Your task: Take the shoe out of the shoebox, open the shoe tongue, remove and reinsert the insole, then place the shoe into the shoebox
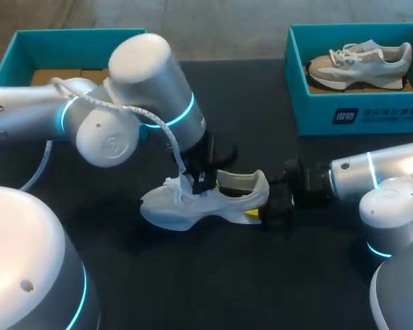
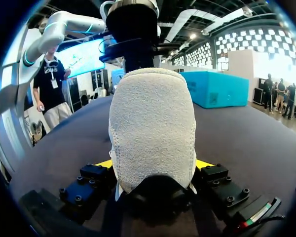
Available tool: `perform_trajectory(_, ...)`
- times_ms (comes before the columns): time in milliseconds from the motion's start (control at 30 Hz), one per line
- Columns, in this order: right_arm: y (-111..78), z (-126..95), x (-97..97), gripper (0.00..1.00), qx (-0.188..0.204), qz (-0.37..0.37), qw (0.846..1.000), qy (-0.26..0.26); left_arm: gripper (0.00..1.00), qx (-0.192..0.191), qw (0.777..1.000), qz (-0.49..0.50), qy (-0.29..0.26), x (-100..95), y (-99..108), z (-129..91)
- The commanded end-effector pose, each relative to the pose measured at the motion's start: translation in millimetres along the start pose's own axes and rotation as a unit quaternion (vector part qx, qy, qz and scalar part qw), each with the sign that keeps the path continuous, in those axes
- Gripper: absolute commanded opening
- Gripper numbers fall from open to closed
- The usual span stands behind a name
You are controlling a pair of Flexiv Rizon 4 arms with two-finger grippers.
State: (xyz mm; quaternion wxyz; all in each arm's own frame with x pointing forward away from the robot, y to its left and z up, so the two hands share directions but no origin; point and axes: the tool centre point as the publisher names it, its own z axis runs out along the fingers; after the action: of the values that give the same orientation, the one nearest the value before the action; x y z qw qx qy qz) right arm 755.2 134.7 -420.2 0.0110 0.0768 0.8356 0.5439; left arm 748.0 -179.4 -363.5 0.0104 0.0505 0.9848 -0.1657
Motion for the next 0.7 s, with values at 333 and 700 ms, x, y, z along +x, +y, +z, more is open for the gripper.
perform_trajectory(333, -1.6, 2, -1.6, 0.00, 0.002, 0.001, 1.000, 0.000, 0.00, 0.040, 0.998, 0.026, 0.047, 2.5, -12, -4)
perform_trajectory(700, -1.6, 2, -1.6, 0.00, 0.002, 0.001, 1.000, 0.000, 0.00, 0.022, 0.997, 0.059, 0.055, 7.0, -38, 16)
